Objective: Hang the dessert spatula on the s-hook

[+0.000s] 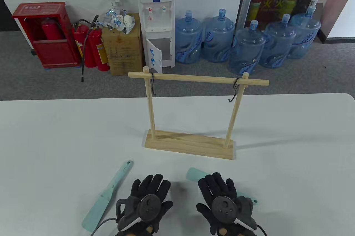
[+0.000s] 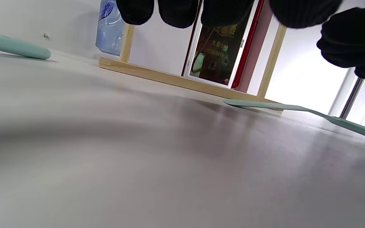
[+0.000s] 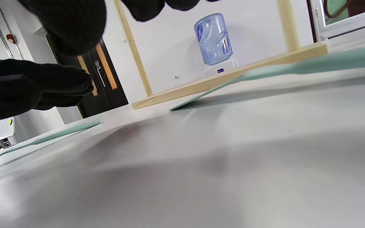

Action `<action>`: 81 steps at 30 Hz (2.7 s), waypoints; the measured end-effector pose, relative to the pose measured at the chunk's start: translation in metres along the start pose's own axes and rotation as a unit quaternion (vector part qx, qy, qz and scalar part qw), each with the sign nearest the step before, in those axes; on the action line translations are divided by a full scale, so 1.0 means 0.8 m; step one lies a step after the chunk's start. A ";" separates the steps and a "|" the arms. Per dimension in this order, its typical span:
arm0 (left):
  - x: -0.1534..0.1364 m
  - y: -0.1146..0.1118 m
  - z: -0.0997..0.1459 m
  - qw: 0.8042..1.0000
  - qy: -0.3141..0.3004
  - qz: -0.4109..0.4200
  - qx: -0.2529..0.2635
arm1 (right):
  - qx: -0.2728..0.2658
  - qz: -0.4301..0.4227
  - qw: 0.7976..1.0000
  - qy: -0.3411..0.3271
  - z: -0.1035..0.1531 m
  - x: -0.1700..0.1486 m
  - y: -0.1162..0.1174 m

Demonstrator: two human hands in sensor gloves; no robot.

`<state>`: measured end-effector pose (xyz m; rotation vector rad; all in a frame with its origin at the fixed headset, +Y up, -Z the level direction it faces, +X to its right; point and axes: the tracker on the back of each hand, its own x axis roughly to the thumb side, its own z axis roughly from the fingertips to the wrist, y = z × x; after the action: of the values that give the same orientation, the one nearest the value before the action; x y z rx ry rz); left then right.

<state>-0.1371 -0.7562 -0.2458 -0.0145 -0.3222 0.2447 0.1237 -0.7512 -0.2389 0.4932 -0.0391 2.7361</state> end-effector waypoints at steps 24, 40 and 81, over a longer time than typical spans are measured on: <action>-0.007 0.004 0.003 1.000 0.000 0.010 0.029 | -0.098 -0.051 0.990 0.085 0.031 -0.074 -0.050; -0.012 0.006 0.004 1.000 0.009 0.017 0.025 | 0.024 -0.058 0.974 0.216 0.035 -0.141 -0.023; -0.021 0.015 0.008 0.998 0.026 0.042 0.050 | -0.116 -0.128 0.976 0.133 0.037 -0.115 -0.050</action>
<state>-0.1573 -0.7491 -0.2455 0.0649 -0.2569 0.3433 0.2280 -0.7479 -0.2444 0.0586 -0.2090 2.4779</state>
